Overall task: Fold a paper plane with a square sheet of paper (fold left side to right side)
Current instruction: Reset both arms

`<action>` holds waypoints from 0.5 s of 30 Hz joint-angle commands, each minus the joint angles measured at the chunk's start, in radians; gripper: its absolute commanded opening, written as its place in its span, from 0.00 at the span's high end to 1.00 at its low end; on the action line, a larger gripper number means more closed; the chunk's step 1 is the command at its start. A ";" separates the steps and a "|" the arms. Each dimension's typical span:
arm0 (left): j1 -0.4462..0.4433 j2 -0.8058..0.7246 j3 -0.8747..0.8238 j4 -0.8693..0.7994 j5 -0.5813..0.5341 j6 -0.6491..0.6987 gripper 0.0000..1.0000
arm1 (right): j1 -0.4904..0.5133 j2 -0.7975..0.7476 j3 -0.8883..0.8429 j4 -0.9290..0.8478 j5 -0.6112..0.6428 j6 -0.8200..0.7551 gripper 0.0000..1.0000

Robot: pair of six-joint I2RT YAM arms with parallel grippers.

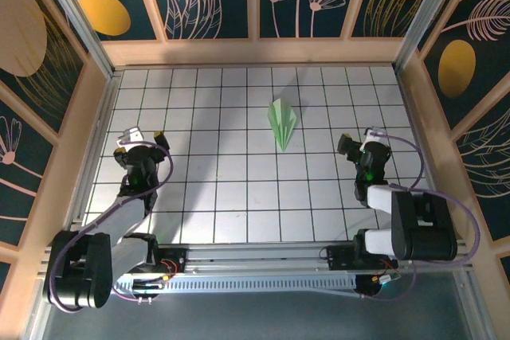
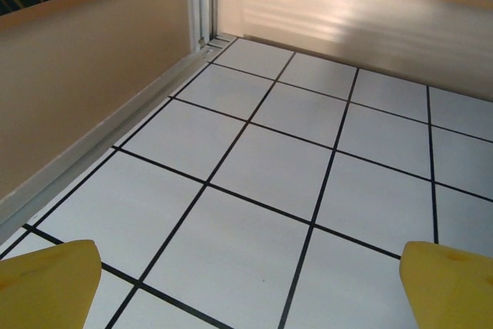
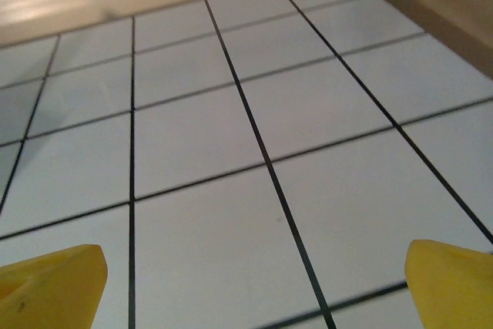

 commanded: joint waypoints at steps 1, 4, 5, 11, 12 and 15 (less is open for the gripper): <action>0.011 0.037 -0.049 0.204 0.023 0.035 0.01 | -0.009 0.055 -0.025 0.327 -0.029 -0.053 0.01; 0.014 0.077 -0.102 0.365 0.062 0.043 0.01 | -0.023 0.159 -0.042 0.464 -0.067 -0.038 0.01; 0.015 0.091 -0.109 0.399 0.066 0.044 0.01 | -0.022 0.197 -0.055 0.526 -0.071 -0.042 0.01; 0.021 0.187 -0.088 0.523 0.145 0.100 0.01 | -0.024 0.218 -0.037 0.495 -0.085 -0.041 0.01; 0.022 0.202 -0.064 0.496 0.159 0.113 0.01 | -0.025 0.219 -0.036 0.499 -0.091 -0.041 0.01; 0.022 0.243 -0.040 0.508 0.176 0.157 0.01 | -0.025 0.222 -0.038 0.504 -0.089 -0.042 0.01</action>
